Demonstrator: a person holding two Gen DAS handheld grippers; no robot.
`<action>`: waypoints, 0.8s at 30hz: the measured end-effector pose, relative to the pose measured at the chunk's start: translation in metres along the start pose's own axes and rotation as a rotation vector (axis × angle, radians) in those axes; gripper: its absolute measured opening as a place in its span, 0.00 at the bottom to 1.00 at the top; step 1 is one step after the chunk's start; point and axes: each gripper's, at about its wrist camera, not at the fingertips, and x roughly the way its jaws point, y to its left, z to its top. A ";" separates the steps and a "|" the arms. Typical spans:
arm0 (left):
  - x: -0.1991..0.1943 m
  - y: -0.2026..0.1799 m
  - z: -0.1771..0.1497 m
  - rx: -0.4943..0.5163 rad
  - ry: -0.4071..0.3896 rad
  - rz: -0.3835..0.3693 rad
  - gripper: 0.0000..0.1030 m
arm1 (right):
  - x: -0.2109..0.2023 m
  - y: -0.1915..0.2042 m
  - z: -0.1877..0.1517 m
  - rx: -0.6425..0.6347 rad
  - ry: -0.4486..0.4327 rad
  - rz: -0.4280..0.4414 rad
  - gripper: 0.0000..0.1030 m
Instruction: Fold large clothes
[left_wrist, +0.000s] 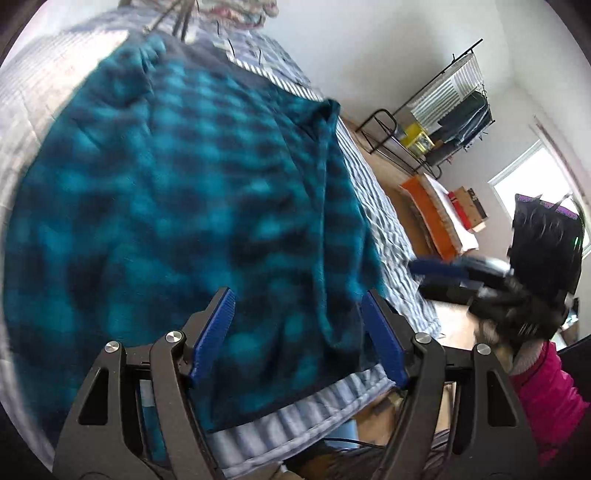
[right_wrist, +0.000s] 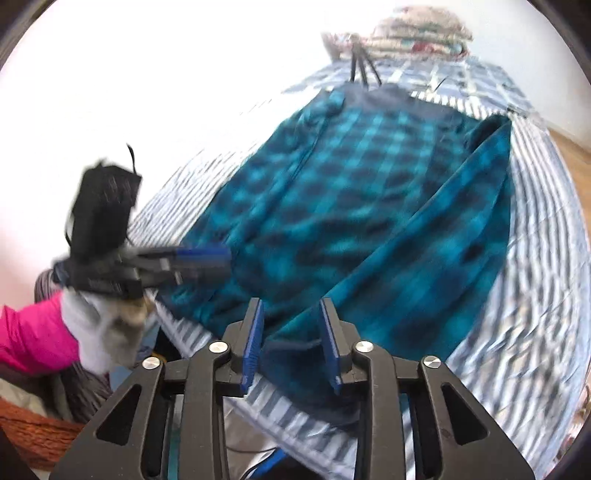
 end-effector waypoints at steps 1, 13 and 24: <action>0.006 -0.001 -0.001 -0.001 0.010 0.000 0.71 | -0.003 -0.003 0.003 -0.003 -0.009 -0.025 0.31; 0.063 -0.022 -0.027 0.094 0.153 0.020 0.65 | 0.001 -0.107 0.061 0.192 -0.089 -0.157 0.32; 0.032 -0.021 -0.021 0.018 0.116 -0.108 0.65 | 0.018 -0.188 0.102 0.388 -0.139 -0.179 0.32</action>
